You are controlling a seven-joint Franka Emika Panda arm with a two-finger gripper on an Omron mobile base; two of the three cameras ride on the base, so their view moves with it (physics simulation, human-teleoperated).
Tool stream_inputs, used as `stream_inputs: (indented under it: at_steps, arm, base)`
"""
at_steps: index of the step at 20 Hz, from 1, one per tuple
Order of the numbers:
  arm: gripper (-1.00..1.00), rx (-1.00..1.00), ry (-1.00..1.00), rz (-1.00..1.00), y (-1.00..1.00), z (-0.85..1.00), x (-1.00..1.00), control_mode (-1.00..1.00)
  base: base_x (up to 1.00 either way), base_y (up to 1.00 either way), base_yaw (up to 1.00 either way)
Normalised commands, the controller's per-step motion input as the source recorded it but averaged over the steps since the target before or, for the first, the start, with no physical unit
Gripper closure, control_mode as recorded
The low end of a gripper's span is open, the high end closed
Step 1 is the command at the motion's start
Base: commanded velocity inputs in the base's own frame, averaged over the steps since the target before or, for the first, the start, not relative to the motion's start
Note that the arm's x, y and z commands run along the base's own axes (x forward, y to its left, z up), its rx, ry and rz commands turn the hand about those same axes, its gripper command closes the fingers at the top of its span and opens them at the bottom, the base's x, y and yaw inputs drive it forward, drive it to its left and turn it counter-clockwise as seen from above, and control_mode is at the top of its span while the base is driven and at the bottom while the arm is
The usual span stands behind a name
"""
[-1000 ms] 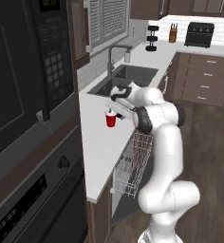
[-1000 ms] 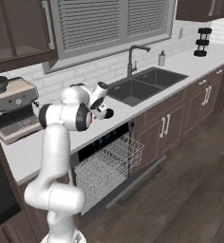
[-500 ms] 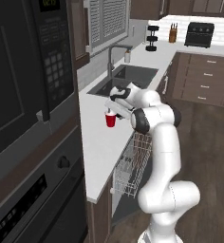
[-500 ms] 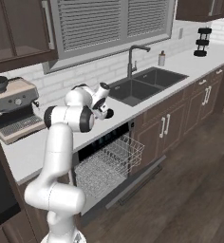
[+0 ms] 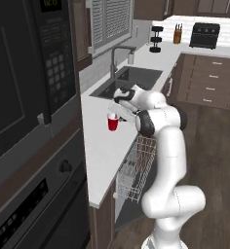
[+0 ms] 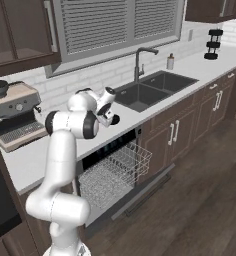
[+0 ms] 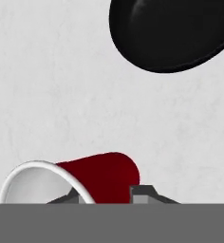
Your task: Pick up the cup and bowl from the counter, place them in the dishwasher, and close the dishwasher door.
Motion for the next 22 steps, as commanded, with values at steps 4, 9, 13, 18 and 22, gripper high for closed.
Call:
stream_inputs:
  at_steps: [4,9,13,18,22]
  arm:
    - [1.0,0.09,0.0,0.0,0.0,0.0,-0.72,-1.0]
    - [1.0,0.13,-0.09,0.0,-0.02,0.07,-0.97,-1.0]
    - [1.0,0.09,-0.12,0.0,-0.19,0.05,-1.0,-1.0]
    - [1.0,0.0,-0.04,0.01,-0.33,0.0,-1.0,-1.0]
    - [1.0,0.0,-0.08,0.06,-0.5,0.04,-1.0,-1.0]
  base:
    - [0.0,0.0,0.0]
    - [0.0,0.0,0.0]
    - [0.0,0.0,0.0]
    - [0.0,0.0,0.0]
    - [0.0,0.0,0.0]
